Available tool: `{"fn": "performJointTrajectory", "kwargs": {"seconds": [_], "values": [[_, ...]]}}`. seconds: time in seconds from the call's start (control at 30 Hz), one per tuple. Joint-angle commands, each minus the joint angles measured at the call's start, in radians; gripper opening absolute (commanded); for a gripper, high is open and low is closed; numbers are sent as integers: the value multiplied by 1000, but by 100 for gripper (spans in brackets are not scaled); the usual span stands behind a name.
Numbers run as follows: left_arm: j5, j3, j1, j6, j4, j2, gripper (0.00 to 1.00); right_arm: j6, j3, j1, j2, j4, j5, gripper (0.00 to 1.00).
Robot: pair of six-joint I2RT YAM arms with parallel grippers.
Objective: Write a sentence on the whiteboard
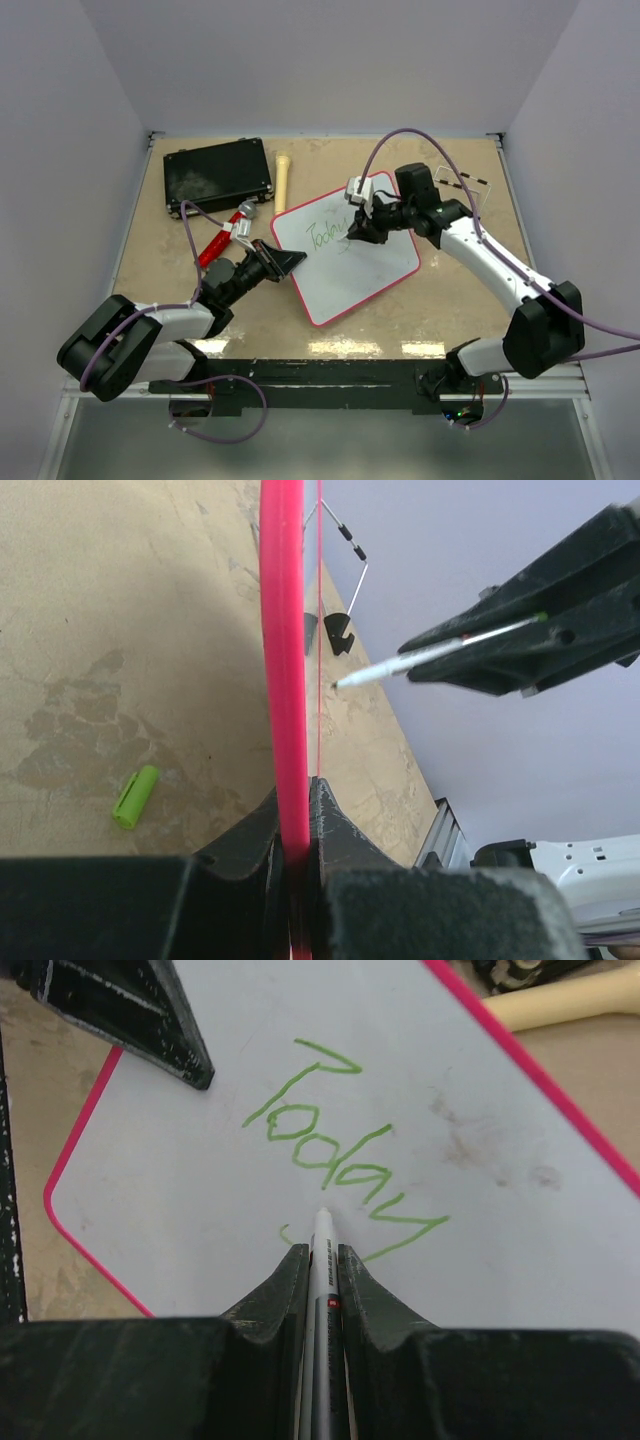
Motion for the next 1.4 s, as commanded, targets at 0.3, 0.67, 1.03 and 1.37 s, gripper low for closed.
{"fn": "performJointTrajectory", "kwargs": {"seconds": [0.3, 0.67, 1.03, 1.37], "values": [[25, 0, -4, 58, 101, -19, 0, 128, -43, -164, -151, 194, -89, 0], [28, 6, -4, 57, 104, -10, 0, 148, -49, -203, -125, 239, -89, 0], [31, 6, -4, 57, 110, -6, 0, 151, -40, -201, -86, 251, -114, 0], [29, 6, -4, 58, 110, -5, 0, 179, -69, -203, -91, 291, -115, 0]]}}
